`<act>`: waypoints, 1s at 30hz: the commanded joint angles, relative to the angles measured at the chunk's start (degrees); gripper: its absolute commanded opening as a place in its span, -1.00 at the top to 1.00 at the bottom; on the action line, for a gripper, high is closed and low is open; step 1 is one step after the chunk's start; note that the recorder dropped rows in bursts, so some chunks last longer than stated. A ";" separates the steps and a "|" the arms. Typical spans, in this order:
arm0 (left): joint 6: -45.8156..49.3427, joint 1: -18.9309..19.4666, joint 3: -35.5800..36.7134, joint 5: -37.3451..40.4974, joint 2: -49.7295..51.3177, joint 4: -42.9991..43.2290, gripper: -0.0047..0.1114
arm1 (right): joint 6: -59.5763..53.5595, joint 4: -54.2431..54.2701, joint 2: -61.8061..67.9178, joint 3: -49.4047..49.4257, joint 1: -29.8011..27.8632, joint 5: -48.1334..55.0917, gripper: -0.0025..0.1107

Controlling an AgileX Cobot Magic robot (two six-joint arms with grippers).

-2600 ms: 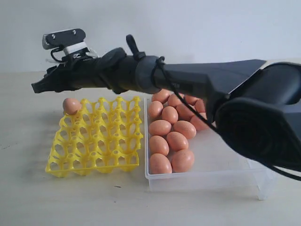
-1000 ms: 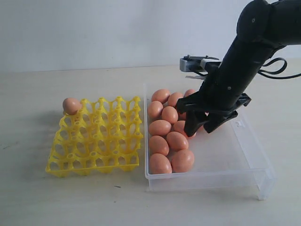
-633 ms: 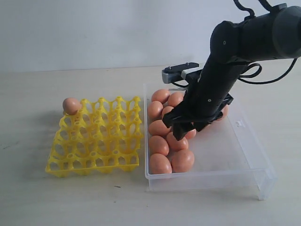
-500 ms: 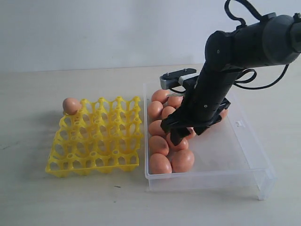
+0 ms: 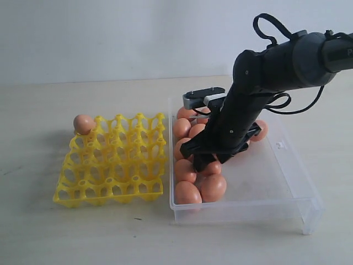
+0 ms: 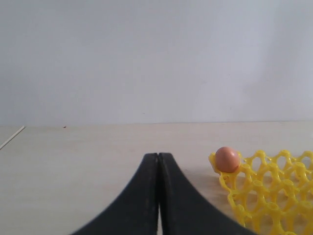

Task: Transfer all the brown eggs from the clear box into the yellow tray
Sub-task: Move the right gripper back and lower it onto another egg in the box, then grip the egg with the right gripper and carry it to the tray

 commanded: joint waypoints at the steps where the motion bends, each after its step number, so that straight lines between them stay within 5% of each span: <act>1: -0.21 -0.15 0.19 -0.13 -0.33 -0.42 0.92 | -0.42 0.69 0.24 0.13 0.10 -0.59 0.03; 8: -0.21 -0.15 0.19 -0.13 -0.33 -0.42 0.92 | -0.42 0.69 1.97 0.13 0.10 1.14 0.16; 15: -0.21 -0.15 0.19 -0.13 -0.33 -0.42 0.92 | -0.42 0.69 1.05 0.13 0.10 1.98 0.96; 30: -0.21 -0.15 0.19 -0.13 -0.33 -0.42 0.92 | 10.60 -1.90 -14.08 4.90 0.10 -16.17 0.96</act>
